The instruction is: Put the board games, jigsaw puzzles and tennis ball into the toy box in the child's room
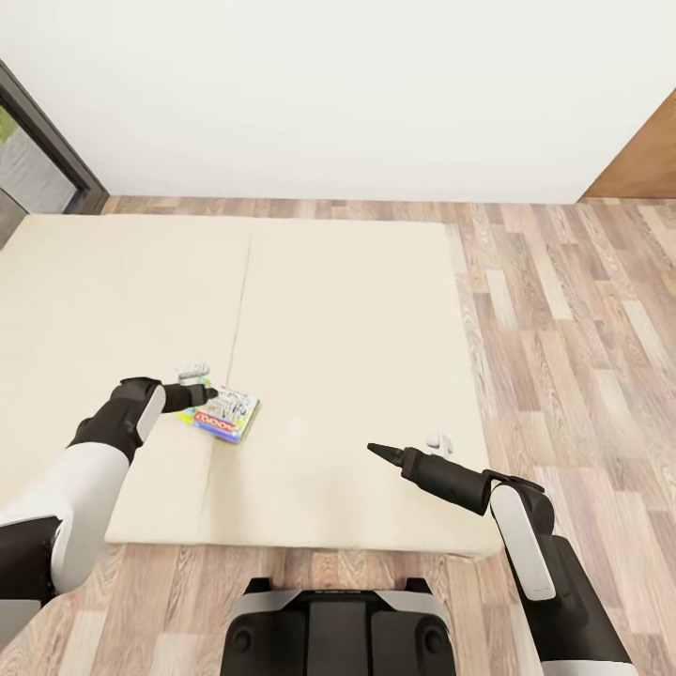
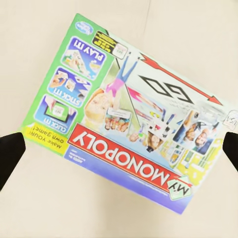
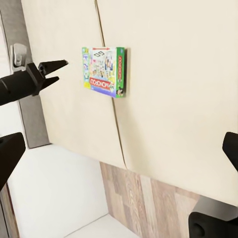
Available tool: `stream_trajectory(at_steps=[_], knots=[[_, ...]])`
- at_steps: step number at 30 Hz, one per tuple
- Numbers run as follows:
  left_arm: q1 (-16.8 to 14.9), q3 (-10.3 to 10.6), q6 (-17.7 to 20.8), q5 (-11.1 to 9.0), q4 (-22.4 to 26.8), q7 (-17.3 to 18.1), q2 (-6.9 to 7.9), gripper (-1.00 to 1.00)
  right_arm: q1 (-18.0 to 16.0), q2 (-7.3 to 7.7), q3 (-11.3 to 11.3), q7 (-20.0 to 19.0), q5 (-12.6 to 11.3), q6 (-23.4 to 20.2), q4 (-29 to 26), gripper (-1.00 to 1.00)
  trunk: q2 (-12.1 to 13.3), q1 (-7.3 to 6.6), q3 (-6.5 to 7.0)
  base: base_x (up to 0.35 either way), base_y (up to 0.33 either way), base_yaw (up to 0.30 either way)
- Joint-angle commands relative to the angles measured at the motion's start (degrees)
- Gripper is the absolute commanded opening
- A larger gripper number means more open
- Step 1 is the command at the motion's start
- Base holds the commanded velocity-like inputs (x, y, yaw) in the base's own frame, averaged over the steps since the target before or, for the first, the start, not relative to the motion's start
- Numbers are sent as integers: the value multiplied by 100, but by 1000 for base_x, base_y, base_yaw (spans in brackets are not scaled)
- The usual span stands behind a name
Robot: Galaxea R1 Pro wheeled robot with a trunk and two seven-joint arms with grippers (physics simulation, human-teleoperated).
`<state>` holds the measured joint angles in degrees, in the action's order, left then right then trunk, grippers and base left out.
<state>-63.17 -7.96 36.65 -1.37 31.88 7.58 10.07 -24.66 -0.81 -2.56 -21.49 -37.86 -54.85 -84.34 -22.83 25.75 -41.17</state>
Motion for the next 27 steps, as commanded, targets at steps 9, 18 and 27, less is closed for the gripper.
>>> stream_trajectory(at_steps=[9, 18, 27], knots=[[-185, -20, 35, -5, -5, -14, 84, 100, -3, -7, -17, -49, 41, -31, -9, 100, -8, 4, 77, 0, 0, 0], [-262, -21, -8, -5, -28, -42, 131, 100, -3, 1, -17, -49, 41, -29, -12, 100, -8, 4, 160, 0, 0, 0], [-274, -21, -25, -4, -39, -46, 135, 100, -3, -2, -17, -49, 41, -26, -3, 100, -8, 4, 238, 0, 0, 0]])
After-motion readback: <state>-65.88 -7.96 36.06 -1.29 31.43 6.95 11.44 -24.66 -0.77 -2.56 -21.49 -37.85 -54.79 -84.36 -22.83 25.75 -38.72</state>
